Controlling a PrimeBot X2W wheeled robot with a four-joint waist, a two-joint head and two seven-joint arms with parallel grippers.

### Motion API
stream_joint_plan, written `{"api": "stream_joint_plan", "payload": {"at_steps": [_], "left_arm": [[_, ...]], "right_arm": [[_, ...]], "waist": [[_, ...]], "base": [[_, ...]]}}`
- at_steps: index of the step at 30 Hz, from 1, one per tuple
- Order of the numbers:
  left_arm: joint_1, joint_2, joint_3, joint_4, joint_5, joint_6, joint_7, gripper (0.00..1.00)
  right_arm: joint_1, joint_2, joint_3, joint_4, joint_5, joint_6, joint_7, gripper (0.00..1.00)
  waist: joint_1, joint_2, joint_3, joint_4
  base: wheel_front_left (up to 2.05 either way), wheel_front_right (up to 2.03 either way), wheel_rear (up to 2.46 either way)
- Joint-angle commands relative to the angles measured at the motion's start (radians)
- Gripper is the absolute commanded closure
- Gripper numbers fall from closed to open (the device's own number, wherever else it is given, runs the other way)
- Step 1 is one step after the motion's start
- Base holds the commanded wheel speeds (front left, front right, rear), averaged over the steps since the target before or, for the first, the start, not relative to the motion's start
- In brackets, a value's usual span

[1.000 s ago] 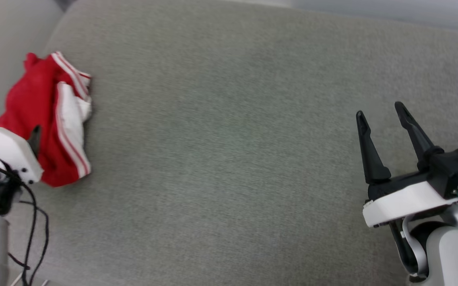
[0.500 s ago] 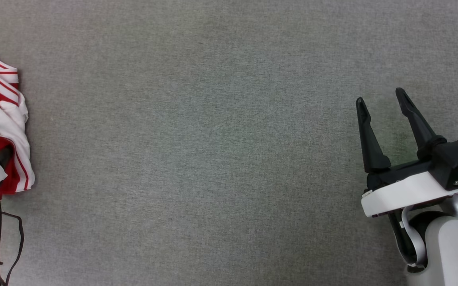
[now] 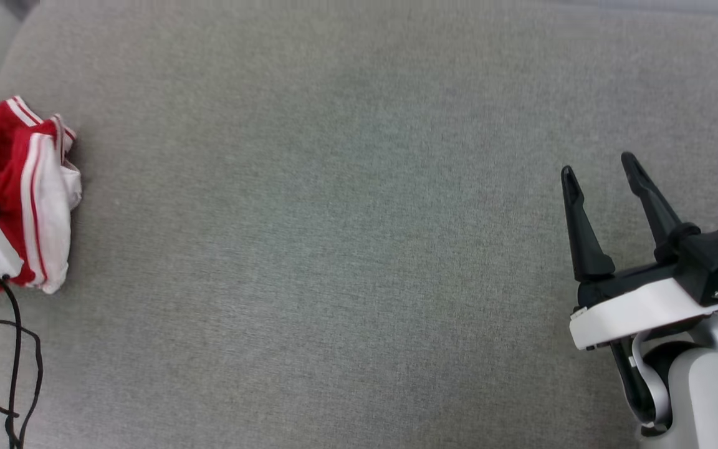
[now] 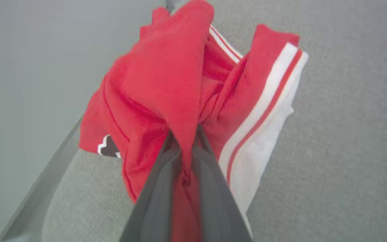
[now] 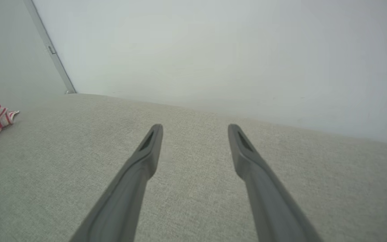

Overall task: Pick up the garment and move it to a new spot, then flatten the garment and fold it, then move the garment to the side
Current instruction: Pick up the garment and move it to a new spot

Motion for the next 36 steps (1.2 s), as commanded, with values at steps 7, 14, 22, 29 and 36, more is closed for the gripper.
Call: {"api": "stream_joint_plan", "payload": {"at_steps": [7,14,22,29,36], "left_arm": [[-0.008,-0.012,-0.012,-0.060,0.036,0.003,-0.213,1.00],[0.007,-0.033,-0.038,-0.133,0.073,0.017,-0.346,1.00],[0.057,-0.093,-0.085,-0.287,0.102,0.031,-0.440,1.00],[0.130,-0.174,-0.157,-0.458,0.120,0.035,-0.456,1.00],[0.222,-0.295,-0.271,-0.590,0.122,0.023,-0.454,1.00]], "right_arm": [[0.058,0.000,-0.025,0.011,0.030,0.000,-0.018,0.00],[0.109,0.000,-0.038,0.011,0.057,0.000,-0.021,0.00],[0.176,0.000,-0.055,0.005,0.073,0.000,-0.011,0.00],[0.215,0.000,-0.060,-0.004,0.089,0.000,0.003,0.00],[0.226,0.001,-0.054,-0.015,0.084,0.000,0.021,0.00]], "waist": [[0.0000,0.0000,-0.156,0.021],[0.0000,0.0000,-0.250,-0.001],[0.0000,0.0000,-0.341,-0.075],[0.0000,0.0000,-0.390,-0.173],[0.0000,0.0000,-0.397,-0.274]], "base": [[0.00,0.00,0.00],[0.00,0.00,0.00],[0.00,0.00,0.00],[0.00,0.00,0.00],[0.00,0.00,0.00]]}}
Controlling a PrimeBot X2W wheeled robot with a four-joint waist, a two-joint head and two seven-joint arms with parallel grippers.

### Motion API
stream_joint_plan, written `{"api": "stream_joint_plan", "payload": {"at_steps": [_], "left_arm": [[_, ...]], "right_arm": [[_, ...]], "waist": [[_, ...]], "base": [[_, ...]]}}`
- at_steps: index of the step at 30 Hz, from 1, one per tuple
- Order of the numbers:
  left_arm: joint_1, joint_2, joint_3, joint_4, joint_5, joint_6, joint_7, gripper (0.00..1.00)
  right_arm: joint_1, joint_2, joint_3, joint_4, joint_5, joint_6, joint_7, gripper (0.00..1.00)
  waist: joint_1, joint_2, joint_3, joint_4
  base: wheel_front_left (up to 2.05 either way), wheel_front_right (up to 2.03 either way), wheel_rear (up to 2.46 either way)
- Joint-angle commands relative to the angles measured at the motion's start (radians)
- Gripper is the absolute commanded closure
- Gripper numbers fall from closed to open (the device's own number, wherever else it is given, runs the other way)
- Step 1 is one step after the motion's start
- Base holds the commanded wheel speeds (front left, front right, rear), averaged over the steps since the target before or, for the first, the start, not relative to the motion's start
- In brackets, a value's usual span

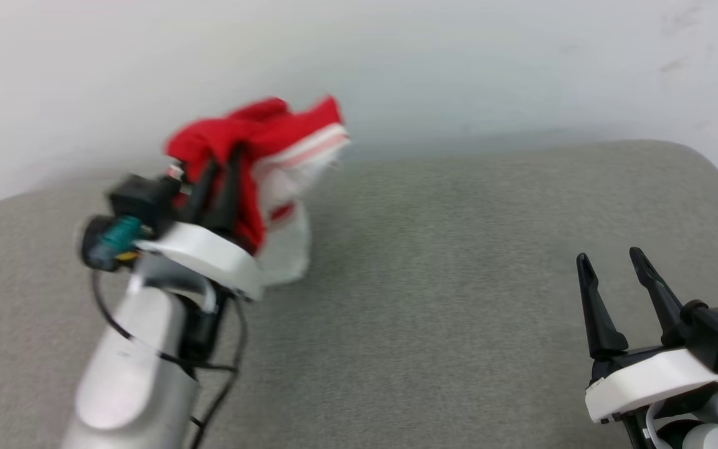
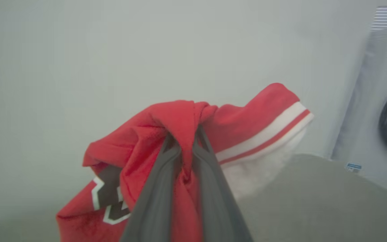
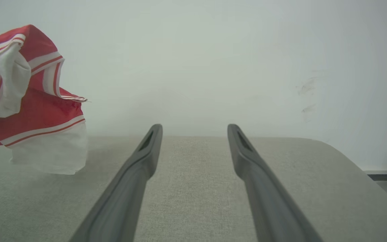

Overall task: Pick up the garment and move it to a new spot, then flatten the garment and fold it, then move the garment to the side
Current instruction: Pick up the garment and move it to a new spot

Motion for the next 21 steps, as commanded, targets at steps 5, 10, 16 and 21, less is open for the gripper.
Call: {"api": "stream_joint_plan", "payload": {"at_steps": [5,10,16,21], "left_arm": [[0.096,-0.081,-0.093,-0.041,0.001,-0.018,-0.013,1.00],[0.181,-0.116,-0.210,-0.038,0.023,-0.044,0.008,1.00],[0.240,-0.098,-0.353,0.013,0.063,-0.070,0.058,1.00],[0.258,-0.077,-0.436,0.047,0.057,-0.083,0.063,0.62]], "right_arm": [[0.017,0.001,0.003,-0.016,0.003,0.000,0.008,0.00],[0.006,0.001,-0.003,-0.025,0.012,0.000,0.003,0.00],[-0.015,0.001,-0.005,-0.024,0.019,0.000,-0.008,0.00],[-0.035,0.001,0.003,-0.012,0.023,0.000,-0.022,0.00]], "waist": [[0.0002,0.0000,0.011,-0.082],[0.0002,0.0000,0.061,-0.100],[0.0002,0.0000,0.117,-0.085],[0.0002,0.0000,0.140,-0.072]], "base": [[0.00,0.00,0.00],[0.00,0.00,0.00],[0.00,0.00,0.00],[0.00,0.00,0.00]]}}
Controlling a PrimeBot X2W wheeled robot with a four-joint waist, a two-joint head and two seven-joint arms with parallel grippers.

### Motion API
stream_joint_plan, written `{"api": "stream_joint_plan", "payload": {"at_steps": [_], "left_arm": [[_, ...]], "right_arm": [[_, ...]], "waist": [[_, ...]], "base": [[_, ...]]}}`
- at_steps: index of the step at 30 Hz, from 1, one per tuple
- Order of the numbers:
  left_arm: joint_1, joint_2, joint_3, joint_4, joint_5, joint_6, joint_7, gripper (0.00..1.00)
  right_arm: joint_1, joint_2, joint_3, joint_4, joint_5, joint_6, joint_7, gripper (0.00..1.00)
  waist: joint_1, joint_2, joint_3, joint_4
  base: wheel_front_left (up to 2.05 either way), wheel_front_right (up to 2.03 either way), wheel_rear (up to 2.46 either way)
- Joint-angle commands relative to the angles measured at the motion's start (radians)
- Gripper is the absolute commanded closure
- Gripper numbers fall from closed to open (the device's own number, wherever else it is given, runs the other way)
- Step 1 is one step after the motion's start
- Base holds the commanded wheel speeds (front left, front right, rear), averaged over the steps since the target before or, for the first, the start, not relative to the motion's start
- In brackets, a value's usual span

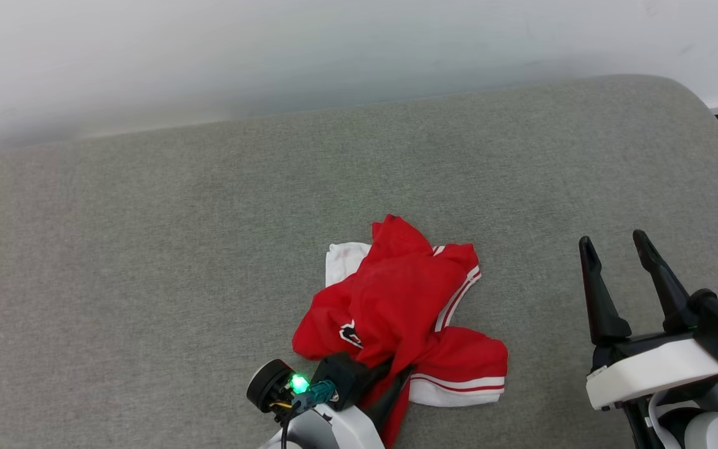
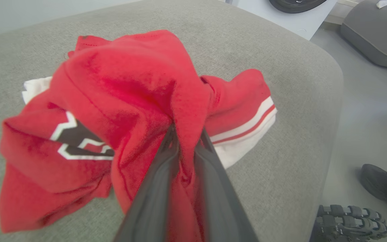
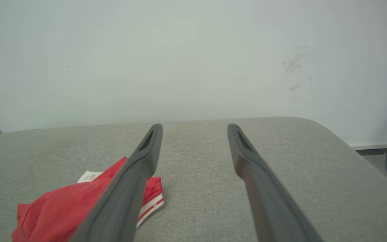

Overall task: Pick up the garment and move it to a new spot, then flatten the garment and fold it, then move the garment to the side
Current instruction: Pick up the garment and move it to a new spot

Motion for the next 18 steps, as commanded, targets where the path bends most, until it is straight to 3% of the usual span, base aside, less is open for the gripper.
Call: {"api": "stream_joint_plan", "payload": {"at_steps": [1,2,9,18], "left_arm": [[0.001,0.003,-0.008,-0.005,-0.007,-0.005,-0.009,0.14],[-0.003,0.005,-0.016,-0.010,-0.006,-0.005,-0.018,0.00],[-0.034,0.025,-0.016,-0.095,0.018,0.003,-0.133,0.00],[0.005,0.029,0.106,-0.181,-0.029,0.103,-0.173,0.00]], "right_arm": [[-0.010,0.001,-0.001,0.004,0.008,0.000,-0.010,0.00],[-0.013,0.001,-0.003,0.008,0.006,0.000,-0.012,0.00],[-0.006,0.001,-0.001,0.028,-0.002,0.000,-0.015,0.00],[0.022,0.001,0.002,0.034,-0.002,0.000,-0.005,0.00]], "waist": [[0.0000,-0.0001,0.004,0.011],[0.0000,-0.0001,0.003,0.017],[0.0000,-0.0001,-0.040,0.058],[0.0000,-0.0001,-0.103,0.107]], "base": [[0.00,0.00,0.00],[0.00,0.00,0.00],[0.00,0.00,0.00],[0.00,0.00,0.00]]}}
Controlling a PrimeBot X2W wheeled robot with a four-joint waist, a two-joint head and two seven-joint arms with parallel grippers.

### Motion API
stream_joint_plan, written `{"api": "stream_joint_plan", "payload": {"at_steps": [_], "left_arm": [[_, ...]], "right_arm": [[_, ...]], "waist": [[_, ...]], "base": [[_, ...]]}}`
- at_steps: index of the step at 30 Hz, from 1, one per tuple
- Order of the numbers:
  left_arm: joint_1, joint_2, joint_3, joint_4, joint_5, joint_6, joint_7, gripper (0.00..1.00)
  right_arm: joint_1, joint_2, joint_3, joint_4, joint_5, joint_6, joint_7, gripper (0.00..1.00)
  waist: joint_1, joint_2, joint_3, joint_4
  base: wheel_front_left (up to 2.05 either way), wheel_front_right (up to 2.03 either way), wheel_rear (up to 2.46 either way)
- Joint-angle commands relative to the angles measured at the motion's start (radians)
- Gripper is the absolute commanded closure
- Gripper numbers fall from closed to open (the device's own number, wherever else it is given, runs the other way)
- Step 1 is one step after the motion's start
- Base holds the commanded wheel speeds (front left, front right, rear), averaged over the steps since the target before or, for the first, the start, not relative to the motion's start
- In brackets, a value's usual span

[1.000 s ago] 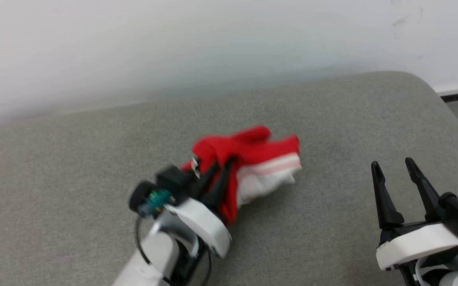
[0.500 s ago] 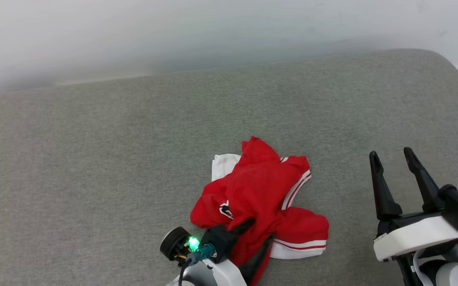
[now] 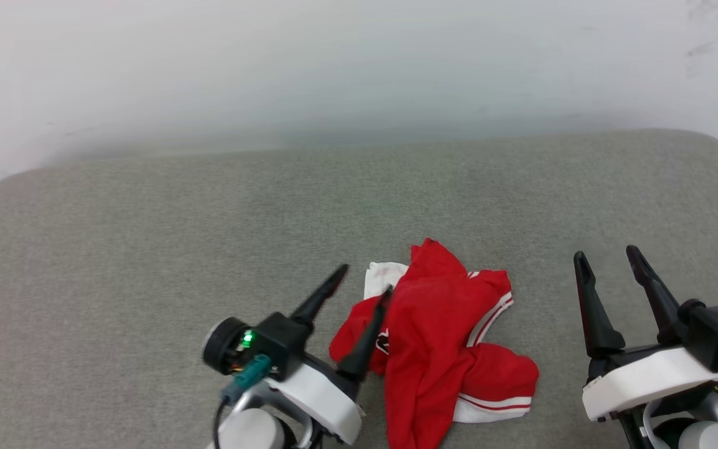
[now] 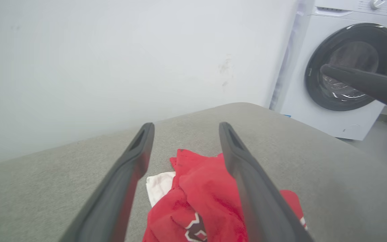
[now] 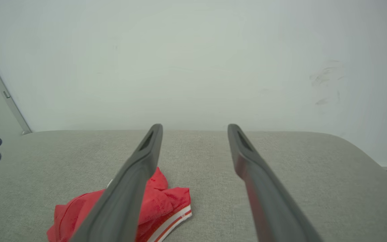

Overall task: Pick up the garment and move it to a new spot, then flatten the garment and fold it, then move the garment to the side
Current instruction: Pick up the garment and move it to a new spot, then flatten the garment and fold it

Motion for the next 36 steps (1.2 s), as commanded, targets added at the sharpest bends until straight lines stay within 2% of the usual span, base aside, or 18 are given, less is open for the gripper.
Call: {"api": "stream_joint_plan", "payload": {"at_steps": [1,8,15,25,36], "left_arm": [[0.016,0.007,0.028,-0.006,-0.012,0.020,-0.007,0.00],[0.074,0.057,0.146,0.007,-0.045,0.093,-0.013,0.00],[0.157,0.123,0.265,0.001,-0.080,0.146,-0.016,0.00],[0.232,0.161,0.286,-0.035,-0.088,0.165,-0.002,0.00],[0.231,0.170,0.282,-0.060,-0.097,0.173,0.015,0.00]], "right_arm": [[0.011,0.001,0.001,0.000,0.005,0.000,0.003,0.00],[0.049,0.001,-0.011,0.006,0.005,0.000,0.018,0.00],[0.082,0.001,-0.030,0.005,0.008,0.000,0.023,0.00],[0.118,0.001,-0.032,-0.002,0.007,0.000,0.033,0.00],[0.130,0.001,-0.031,-0.020,0.006,0.000,0.040,0.00]], "waist": [[0.0000,0.0000,-0.014,0.018],[0.0000,0.0000,-0.035,0.057],[0.0000,0.0000,-0.060,0.056],[0.0000,0.0000,-0.083,0.044],[0.0000,0.0000,-0.080,0.051]], "base": [[0.00,0.00,0.00],[0.00,0.00,0.00],[0.00,0.00,0.00],[0.00,0.00,0.00],[0.00,0.00,0.00]]}}
